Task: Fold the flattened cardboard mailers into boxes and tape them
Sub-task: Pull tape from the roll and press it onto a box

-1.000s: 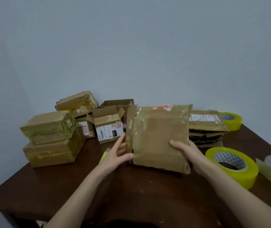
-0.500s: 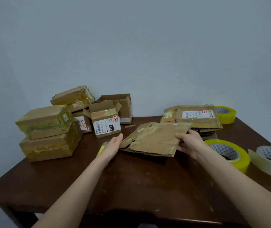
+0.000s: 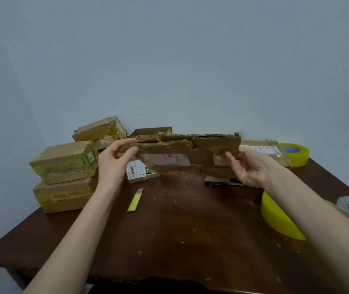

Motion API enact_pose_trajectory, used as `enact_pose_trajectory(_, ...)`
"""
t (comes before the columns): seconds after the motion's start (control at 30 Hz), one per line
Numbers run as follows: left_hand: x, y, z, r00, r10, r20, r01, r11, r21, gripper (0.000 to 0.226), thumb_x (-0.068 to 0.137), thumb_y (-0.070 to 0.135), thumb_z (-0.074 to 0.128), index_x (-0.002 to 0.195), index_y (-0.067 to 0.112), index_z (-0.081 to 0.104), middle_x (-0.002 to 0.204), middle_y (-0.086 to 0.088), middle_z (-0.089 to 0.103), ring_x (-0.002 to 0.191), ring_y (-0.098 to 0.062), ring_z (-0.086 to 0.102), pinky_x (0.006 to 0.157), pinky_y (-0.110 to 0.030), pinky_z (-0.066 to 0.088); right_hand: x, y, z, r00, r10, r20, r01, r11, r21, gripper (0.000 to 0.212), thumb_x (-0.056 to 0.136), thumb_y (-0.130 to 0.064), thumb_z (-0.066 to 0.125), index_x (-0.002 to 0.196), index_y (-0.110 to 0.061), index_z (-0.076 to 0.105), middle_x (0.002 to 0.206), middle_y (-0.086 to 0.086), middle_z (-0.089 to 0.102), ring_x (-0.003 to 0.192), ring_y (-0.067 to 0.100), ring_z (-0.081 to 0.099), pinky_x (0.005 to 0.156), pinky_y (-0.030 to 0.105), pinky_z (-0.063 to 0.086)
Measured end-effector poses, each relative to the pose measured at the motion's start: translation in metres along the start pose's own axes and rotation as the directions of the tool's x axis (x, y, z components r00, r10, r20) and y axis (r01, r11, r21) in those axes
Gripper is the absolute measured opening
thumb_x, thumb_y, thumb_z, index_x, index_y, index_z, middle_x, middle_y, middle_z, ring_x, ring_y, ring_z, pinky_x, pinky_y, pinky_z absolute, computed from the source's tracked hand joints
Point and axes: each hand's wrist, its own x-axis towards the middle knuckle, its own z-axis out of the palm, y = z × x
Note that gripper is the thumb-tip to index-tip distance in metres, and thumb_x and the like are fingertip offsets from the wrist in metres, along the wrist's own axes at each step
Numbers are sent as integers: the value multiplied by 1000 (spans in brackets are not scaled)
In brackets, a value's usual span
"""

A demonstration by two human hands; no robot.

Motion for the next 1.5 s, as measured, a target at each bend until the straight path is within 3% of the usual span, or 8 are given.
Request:
enact_pose_trajectory(0.13, 4, 13, 0, 995, -22, -101, 13, 996, -88, 15, 87, 10, 67, 88, 24, 68, 90, -2, 69, 85, -15, 64, 76, -29, 54, -10, 8, -2, 991, -127, 44, 133, 883, -449, 66, 89, -70, 33, 111, -12, 56, 80, 11, 74, 47, 10, 63, 37, 19, 46)
enact_pose_trajectory(0.33, -19, -5, 19, 990, -132, -47, 126, 986, -108, 32, 93, 17, 58, 124, 23, 54, 121, 0, 60, 97, -4, 62, 71, -16, 52, -7, 37, -31, 742, -649, 166, 192, -31, -981, 44, 88, -59, 52, 60, -26, 51, 60, -8, 52, 66, 18, 53, 55, 30, 37)
enact_pose_trajectory(0.43, -33, -27, 25, 969, -190, 160, 200, 978, -50, 83, 80, 41, 71, 148, 27, 26, 143, 4, 43, 115, -1, 51, 89, -20, 49, 5, 59, -44, 726, -649, 229, 350, 62, -935, 32, 89, -43, 62, 115, -25, 64, 108, -7, 57, 103, 15, 56, 84, 33, 49)
enact_pose_trajectory(0.53, -36, -31, 29, 939, -192, 285, 191, 981, 34, 117, 57, 61, 72, 152, 31, 10, 149, 13, 32, 132, -4, 36, 111, -33, 32, 10, 74, -40, 666, -689, 286, 533, 171, -829, 76, 94, -21, 60, 153, -33, 14, 141, -7, 43, 124, 11, 45, 105, 35, 41)
enact_pose_trajectory(0.77, -46, -29, 32, 954, -94, 286, 43, 983, 177, 86, 67, 51, 73, 140, 42, 28, 144, 9, 42, 128, -7, 41, 104, -32, 39, 7, 73, -35, 691, -581, 429, 700, 393, -596, 52, 93, -57, 47, 138, -60, 21, 149, -30, 28, 119, -27, 34, 106, 15, 35)
enact_pose_trajectory(1.2, -41, -18, 35, 963, 7, 271, -34, 995, 96, 21, 90, 9, 60, 92, 30, 61, 85, 18, 65, 84, 7, 63, 71, -13, 50, 6, 59, -33, 730, -434, 528, 660, 248, -709, 63, 65, -93, 32, 112, -56, 53, 127, -57, 24, 136, -14, 8, 112, 22, 17)
enact_pose_trajectory(1.3, -41, -17, 37, 980, 28, 199, -57, 988, 142, 8, 89, 21, 63, 95, 26, 60, 90, 13, 67, 86, -4, 64, 72, -23, 51, 9, 53, -34, 762, -436, 478, 617, 268, -740, 76, 59, -80, 59, 128, -48, 50, 148, -24, 32, 139, 3, 28, 111, 36, 36)
enact_pose_trajectory(1.5, -4, -11, 45, 940, -141, 311, 31, 942, 334, 103, 74, 35, 79, 152, 29, 11, 149, 8, 27, 128, -11, 39, 104, -34, 38, 21, 33, -35, 843, -382, 379, 524, 417, -743, 96, 82, -26, 75, 152, -40, 10, 133, -8, 35, 92, -7, 53, 78, 15, 43)
